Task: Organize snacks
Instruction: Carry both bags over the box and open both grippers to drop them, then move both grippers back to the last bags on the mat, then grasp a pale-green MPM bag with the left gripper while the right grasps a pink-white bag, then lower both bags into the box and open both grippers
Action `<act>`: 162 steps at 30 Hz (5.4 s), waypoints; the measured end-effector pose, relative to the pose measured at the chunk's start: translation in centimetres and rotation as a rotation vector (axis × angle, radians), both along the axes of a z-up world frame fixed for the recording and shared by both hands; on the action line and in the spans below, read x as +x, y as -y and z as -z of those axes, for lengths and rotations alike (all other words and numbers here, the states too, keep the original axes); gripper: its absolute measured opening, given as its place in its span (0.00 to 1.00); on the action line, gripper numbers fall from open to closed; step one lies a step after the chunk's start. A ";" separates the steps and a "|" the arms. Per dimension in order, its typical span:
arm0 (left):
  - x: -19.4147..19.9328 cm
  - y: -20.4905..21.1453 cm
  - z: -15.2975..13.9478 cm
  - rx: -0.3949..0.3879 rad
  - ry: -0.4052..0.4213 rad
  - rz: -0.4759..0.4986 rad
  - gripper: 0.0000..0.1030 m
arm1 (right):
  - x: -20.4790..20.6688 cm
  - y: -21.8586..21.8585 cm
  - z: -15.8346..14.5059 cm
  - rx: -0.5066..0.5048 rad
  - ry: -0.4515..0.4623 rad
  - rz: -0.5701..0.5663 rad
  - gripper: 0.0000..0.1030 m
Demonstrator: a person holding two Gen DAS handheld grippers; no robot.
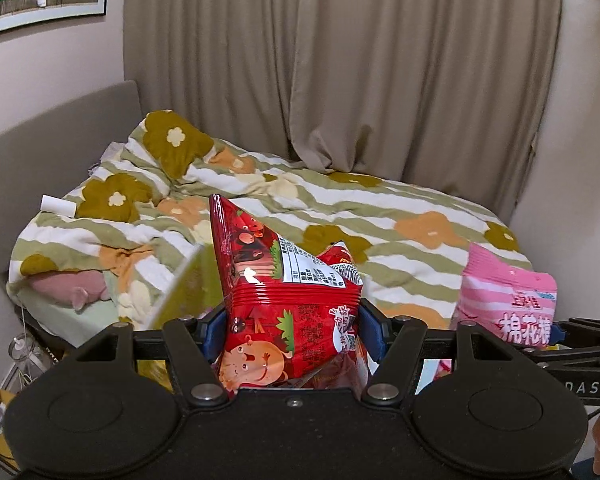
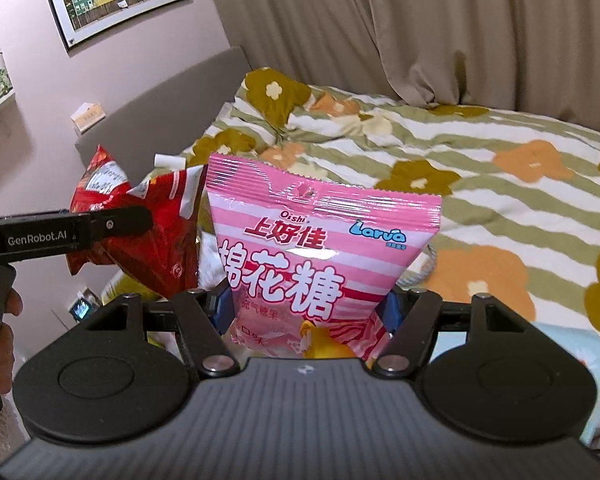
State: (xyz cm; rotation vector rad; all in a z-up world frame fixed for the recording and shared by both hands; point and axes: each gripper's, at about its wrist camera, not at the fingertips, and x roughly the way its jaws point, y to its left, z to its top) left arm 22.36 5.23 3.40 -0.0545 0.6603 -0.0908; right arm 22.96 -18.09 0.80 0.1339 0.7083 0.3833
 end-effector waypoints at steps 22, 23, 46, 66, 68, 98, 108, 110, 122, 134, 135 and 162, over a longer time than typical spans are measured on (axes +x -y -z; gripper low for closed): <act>13.7 -9.2 7.3 -0.076 -0.222 0.162 0.97 | 9.8 -11.8 3.3 -0.018 -0.115 0.273 0.80; 13.4 -9.2 7.3 -0.060 -0.217 0.161 0.97 | 9.9 -11.7 3.4 -0.020 -0.119 0.280 0.80; 9.6 -9.2 6.5 0.078 -0.140 0.154 1.00 | 11.3 -12.4 5.1 -0.028 -0.103 0.306 1.00; 3.1 -6.2 1.0 0.086 0.018 0.224 1.00 | 2.1 -10.6 -1.4 -0.055 0.023 0.399 1.00; 2.2 -5.1 0.5 0.091 0.037 0.227 1.00 | 0.8 -9.5 -2.0 -0.042 0.042 0.410 1.00; -1.3 18.2 13.1 0.148 -0.183 0.012 1.00 | -3.1 15.4 6.7 -0.049 -0.055 0.431 1.00; 2.0 20.8 18.7 0.230 -0.231 -0.066 0.99 | 0.1 18.4 13.9 -0.001 -0.163 0.460 1.00; 2.5 21.2 19.4 0.239 -0.240 -0.050 0.99 | 0.8 18.6 14.8 -0.001 -0.176 0.458 1.00; 3.7 21.0 23.1 0.291 -0.342 -0.038 0.68 | 4.0 19.4 18.9 0.047 -0.279 0.528 1.00; 3.3 20.8 22.8 0.298 -0.335 -0.003 0.64 | 5.3 20.2 21.2 0.136 -0.368 0.580 0.90; 3.4 20.8 22.8 0.299 -0.334 0.000 0.63 | 5.4 20.1 21.1 0.126 -0.366 0.576 0.82; -2.6 21.3 13.1 0.226 -0.133 0.028 0.62 | -0.5 17.8 13.0 0.070 -0.175 0.473 0.56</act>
